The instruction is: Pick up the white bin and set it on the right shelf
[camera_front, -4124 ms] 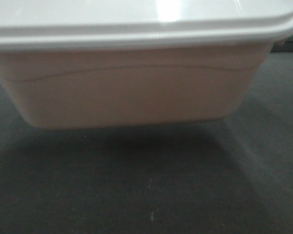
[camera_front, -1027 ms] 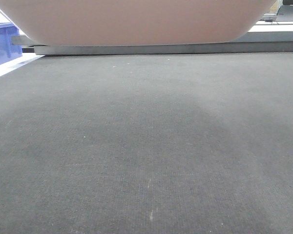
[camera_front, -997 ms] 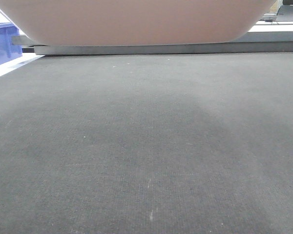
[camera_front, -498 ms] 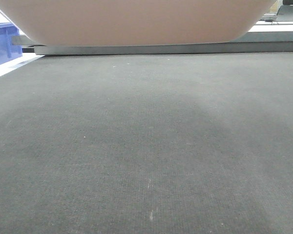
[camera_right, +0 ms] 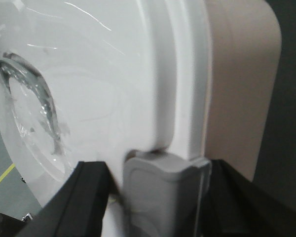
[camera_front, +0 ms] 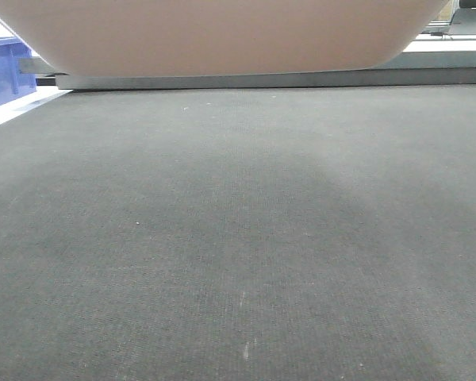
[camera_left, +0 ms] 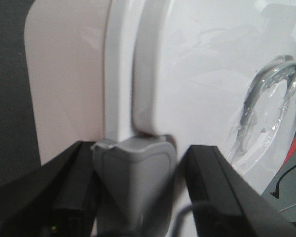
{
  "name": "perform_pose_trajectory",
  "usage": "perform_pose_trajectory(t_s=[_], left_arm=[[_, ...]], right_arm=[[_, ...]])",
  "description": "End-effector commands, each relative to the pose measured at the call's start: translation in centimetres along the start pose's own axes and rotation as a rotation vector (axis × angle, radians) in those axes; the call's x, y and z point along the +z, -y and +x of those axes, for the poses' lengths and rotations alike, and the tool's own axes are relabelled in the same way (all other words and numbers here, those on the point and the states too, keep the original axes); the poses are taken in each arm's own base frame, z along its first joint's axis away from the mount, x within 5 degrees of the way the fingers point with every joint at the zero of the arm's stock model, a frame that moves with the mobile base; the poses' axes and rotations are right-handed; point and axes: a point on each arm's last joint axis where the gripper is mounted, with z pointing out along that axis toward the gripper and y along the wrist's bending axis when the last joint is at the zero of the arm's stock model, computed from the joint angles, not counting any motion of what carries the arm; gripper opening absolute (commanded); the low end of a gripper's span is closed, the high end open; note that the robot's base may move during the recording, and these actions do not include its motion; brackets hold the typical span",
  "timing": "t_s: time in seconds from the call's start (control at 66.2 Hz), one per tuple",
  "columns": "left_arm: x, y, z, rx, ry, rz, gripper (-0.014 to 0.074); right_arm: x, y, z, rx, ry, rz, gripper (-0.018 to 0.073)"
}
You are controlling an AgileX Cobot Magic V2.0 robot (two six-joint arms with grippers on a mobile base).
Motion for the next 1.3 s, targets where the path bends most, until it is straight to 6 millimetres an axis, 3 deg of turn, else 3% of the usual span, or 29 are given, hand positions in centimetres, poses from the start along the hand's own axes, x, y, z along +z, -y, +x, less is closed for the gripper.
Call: perform_pose_trajectory(t_s=[0.0, 0.181, 0.347, 0.453, 1.284], left_arm=[[-0.75, 2.34, -1.31, 0.008, 0.095, 0.123, 0.0202], [-0.74, 2.23, -1.43, 0.007, 0.108, 0.110, 0.0206], [-0.74, 2.23, -1.42, 0.007, 0.107, 0.111, 0.0276], [-0.74, 2.23, -1.42, 0.007, 0.107, 0.111, 0.0276], [-0.75, 2.25, -1.45, 0.005, 0.110, 0.113, 0.0274]], right_arm=[[-0.95, -3.21, -0.93, 0.002, 0.058, -0.208, 0.0341], [-0.95, -3.20, -0.94, 0.002, 0.059, -0.207, 0.0342], [-0.95, -3.20, -0.94, 0.002, 0.059, -0.208, 0.0393], [-0.95, -3.20, -0.94, 0.002, 0.059, -0.208, 0.0425], [-0.95, -3.21, -0.92, 0.002, 0.058, -0.209, 0.0425]])
